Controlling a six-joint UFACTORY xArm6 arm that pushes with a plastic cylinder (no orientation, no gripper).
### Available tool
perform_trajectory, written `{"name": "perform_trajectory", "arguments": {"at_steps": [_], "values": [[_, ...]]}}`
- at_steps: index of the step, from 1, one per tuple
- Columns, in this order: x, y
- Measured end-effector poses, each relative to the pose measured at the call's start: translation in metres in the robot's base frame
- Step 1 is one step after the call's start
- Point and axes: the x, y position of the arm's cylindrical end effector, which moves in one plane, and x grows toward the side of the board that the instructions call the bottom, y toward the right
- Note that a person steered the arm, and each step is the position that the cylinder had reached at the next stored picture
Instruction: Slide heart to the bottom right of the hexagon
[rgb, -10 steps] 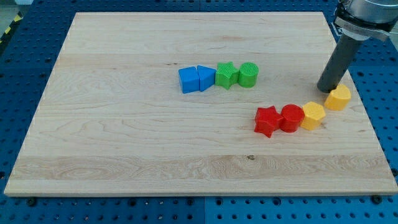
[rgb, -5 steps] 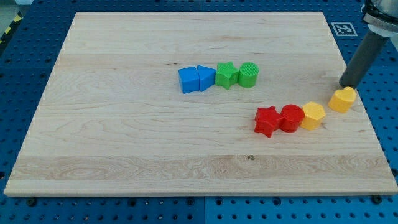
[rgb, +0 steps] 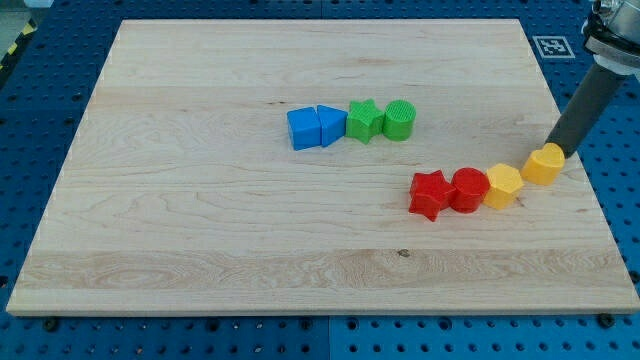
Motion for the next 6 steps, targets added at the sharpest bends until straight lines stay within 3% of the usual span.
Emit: {"name": "perform_trajectory", "arguments": {"at_steps": [6], "values": [[0.013, -0.020]]}}
